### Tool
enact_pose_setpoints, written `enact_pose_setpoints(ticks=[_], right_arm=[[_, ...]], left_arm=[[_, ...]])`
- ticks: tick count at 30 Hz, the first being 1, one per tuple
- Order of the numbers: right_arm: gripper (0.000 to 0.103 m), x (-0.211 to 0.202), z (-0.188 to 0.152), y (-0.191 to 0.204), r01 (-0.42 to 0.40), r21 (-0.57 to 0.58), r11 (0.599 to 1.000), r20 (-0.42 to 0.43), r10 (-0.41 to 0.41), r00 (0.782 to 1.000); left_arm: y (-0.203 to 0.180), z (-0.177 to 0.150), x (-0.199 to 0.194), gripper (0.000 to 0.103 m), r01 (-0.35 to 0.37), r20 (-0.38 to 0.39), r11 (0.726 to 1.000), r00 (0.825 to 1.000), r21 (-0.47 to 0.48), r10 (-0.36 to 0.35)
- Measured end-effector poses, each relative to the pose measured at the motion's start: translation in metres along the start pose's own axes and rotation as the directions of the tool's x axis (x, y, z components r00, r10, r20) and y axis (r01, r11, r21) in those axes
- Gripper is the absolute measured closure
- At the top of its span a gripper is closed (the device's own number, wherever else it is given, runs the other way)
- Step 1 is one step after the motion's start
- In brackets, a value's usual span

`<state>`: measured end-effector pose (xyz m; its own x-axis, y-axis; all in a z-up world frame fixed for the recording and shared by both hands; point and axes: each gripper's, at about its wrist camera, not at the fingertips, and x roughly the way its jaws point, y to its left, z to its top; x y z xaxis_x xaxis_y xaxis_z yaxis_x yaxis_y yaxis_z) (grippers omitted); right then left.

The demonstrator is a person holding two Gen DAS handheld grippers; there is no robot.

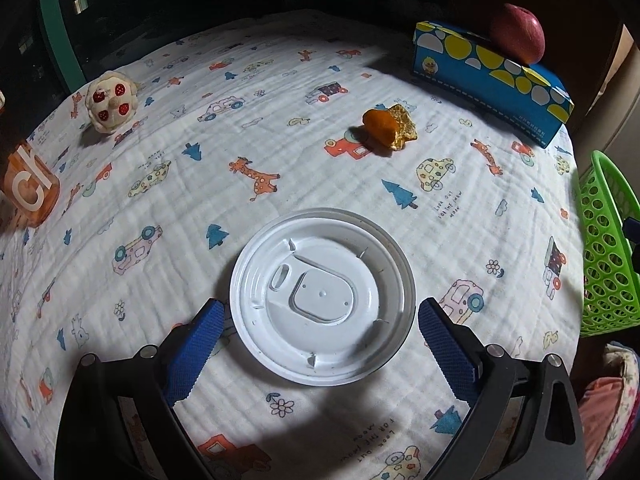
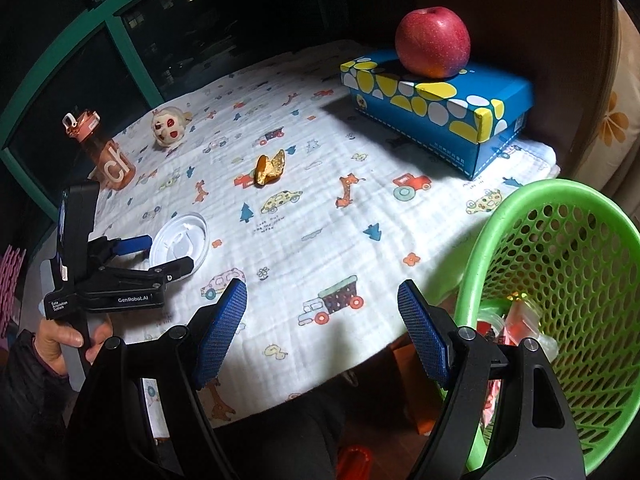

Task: Collect trash
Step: 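Grasp the white round lid with the left gripper, then grasp the foil-wrapped orange snack with the right gripper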

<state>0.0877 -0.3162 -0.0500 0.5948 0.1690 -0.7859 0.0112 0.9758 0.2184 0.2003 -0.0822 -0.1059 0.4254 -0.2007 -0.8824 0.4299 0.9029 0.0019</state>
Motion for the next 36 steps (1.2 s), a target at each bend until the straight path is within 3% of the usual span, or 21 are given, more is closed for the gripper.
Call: enact_pose_setpoints(ticks=[18, 24, 36], right_arm=[[0.026, 0.044, 0.028, 0.021, -0.045, -0.05, 0.998, -0.032, 0.044, 0.999], [0.026, 0.074, 0.049, 0.033, -0.058, -0.072, 0.996, -0.044, 0.055, 0.998], [0.04, 0.148, 0.094, 0.059, -0.086, -0.082, 0.993, -0.084, 0.079, 0.993]], left_arm=[[0.002, 0.001, 0.009, 0.013, 0.028, -0.005, 0.999, 1.0, 0.021, -0.028], [0.01, 0.001, -0.001, 0.014, 0.038, 0.014, 0.999, 0.999, -0.031, -0.037], [0.03, 0.002, -0.033, 0.014, 0.047, 0.072, 0.994, 0.997, -0.104, -0.04]])
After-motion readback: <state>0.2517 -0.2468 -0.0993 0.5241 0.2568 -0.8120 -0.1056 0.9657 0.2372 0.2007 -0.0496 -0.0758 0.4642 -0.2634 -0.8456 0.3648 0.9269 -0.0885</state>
